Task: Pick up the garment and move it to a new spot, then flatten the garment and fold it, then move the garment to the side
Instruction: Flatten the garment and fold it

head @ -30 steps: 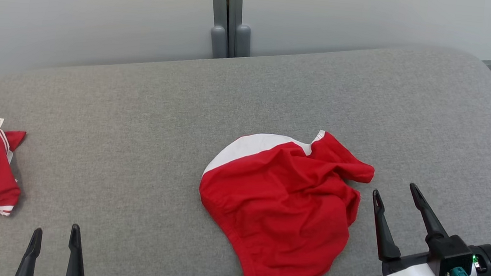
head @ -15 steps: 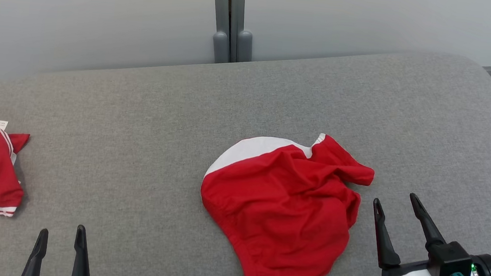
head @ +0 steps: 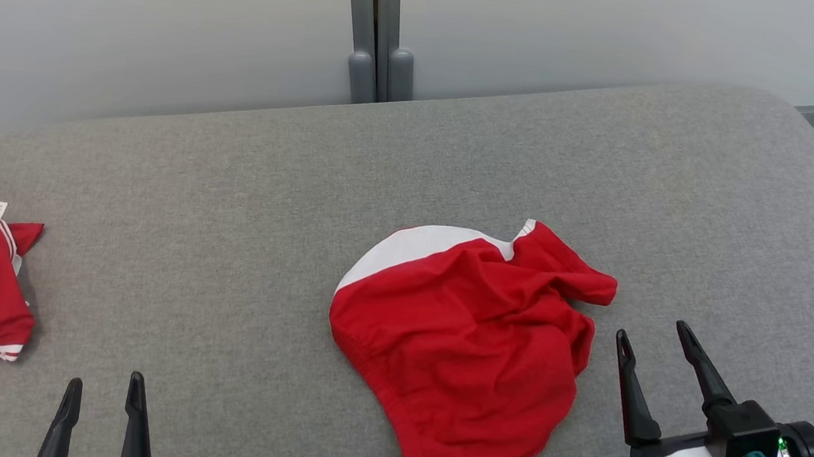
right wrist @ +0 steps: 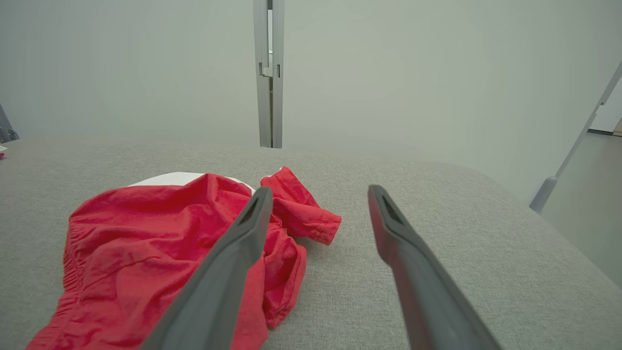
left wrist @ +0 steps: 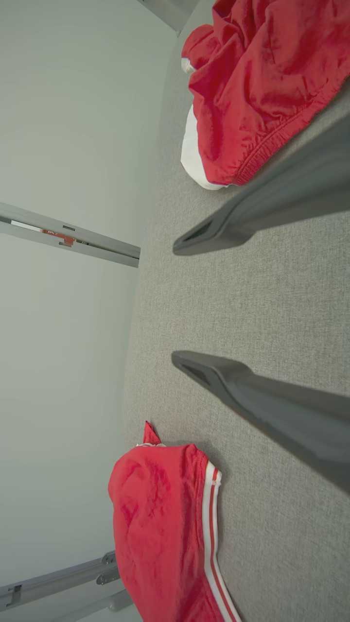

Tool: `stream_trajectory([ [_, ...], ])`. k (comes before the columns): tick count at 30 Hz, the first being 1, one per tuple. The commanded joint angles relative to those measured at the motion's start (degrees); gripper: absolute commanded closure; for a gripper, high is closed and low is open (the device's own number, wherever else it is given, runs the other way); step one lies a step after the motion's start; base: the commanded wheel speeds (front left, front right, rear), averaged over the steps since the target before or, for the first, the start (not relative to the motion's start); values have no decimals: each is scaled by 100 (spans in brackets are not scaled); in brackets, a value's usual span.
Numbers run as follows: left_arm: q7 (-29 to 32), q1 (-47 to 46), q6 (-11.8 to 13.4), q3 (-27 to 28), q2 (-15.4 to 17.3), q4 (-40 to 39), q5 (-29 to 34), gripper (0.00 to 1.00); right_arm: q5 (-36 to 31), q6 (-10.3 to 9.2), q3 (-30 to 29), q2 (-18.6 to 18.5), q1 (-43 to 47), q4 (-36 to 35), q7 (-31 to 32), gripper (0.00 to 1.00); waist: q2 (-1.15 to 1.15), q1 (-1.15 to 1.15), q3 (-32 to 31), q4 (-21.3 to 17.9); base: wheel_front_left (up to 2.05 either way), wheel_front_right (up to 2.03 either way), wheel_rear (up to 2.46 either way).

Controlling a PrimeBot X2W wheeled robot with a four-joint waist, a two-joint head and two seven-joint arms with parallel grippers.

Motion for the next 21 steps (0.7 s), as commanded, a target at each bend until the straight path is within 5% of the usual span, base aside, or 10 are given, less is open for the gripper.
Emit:
stream_trajectory([
  [1,-3,-57,-13,14,-3,-15,46,0,34,-4,7,-1,12,6,-3,0,0,0,2,-8,0,0,0],
  [7,-3,-236,-13,-123,-5,47,-32,0,32,-4,59,0,-63,-20,-3,0,0,0,54,-90,0,0,0],
  [12,41,-819,-11,-972,191,511,-274,0,48,-4,186,0,-184,-42,-3,0,0,0,172,-219,0,0,0],
  [21,1880,-2805,108,-1555,81,2180,-1267,0,148,-6,512,-46,-546,-48,-3,0,0,0,534,-714,0,0,0],
])
